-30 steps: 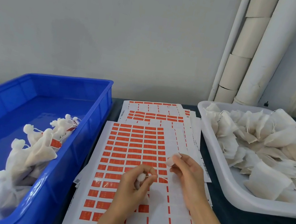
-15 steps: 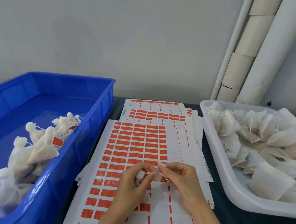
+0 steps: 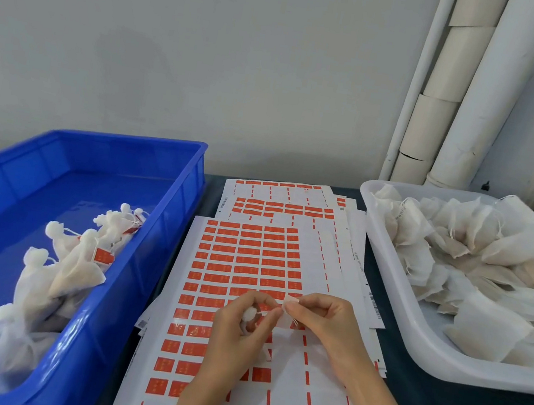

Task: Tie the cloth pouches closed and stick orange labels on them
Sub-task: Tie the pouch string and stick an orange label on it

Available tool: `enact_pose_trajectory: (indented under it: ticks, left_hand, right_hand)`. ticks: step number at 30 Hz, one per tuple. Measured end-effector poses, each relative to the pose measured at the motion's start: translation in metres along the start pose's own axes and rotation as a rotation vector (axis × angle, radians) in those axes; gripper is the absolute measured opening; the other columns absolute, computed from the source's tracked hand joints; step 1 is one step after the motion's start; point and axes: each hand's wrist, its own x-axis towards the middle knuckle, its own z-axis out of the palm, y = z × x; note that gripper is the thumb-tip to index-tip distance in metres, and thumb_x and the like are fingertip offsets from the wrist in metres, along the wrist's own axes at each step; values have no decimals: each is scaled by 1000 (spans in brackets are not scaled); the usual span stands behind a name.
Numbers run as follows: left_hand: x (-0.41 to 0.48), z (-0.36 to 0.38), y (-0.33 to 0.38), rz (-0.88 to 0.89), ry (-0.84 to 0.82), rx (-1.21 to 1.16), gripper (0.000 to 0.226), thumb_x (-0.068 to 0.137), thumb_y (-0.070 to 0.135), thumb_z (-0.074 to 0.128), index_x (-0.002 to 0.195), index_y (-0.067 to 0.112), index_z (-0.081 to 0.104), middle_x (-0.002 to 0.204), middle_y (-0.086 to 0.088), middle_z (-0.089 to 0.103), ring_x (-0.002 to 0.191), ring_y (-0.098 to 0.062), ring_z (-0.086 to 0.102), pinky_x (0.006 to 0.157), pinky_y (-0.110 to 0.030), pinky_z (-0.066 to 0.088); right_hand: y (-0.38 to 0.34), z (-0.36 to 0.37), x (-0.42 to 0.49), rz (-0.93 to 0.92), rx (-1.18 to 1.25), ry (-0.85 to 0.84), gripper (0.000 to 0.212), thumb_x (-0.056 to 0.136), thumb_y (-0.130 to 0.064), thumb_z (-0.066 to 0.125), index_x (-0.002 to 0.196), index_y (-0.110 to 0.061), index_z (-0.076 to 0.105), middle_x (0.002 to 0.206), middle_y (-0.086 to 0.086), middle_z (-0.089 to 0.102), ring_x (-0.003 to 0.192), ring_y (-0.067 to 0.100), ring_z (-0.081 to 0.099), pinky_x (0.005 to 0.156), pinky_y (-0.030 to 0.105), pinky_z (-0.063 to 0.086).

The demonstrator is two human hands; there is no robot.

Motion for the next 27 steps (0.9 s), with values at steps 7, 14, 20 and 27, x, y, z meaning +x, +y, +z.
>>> enact_pose_trajectory:
  ticks: [7, 14, 20, 27]
  left_hand:
    - [-1, 1, 1, -81, 10, 8, 12, 83, 24, 71, 79, 34, 66, 75, 18, 67, 84, 4, 61, 64, -5, 47]
    - [-2, 0, 2, -138, 67, -44, 9, 83, 24, 71, 78, 30, 67, 75, 22, 67, 85, 7, 61, 67, -3, 47]
    - [-1, -2, -2, -141, 117, -48, 6, 83, 25, 71, 80, 29, 69, 77, 21, 69, 83, 1, 64, 67, -9, 51]
    - [0, -1, -3, -152, 152, -60, 10, 82, 23, 72, 78, 31, 68, 75, 23, 67, 84, 5, 62, 64, -4, 48]
  right_hand:
    - [-1, 0, -2, -5, -12, -56, 10, 73, -36, 77, 82, -32, 77, 88, -14, 74, 87, 5, 69, 68, 15, 55]
    - [-6, -4, 1, 54, 238, -168, 44, 95, -53, 41, 116, -24, 66, 107, 1, 72, 99, 22, 68, 82, 28, 55]
    - [-3, 4, -3, -148, -63, -48, 25, 69, -41, 75, 91, -30, 70, 87, -19, 72, 85, 5, 69, 68, 13, 53]
    - [4, 2, -2, -139, -112, -50, 15, 77, -24, 77, 87, -34, 72, 87, -21, 73, 87, 3, 69, 73, 14, 54]
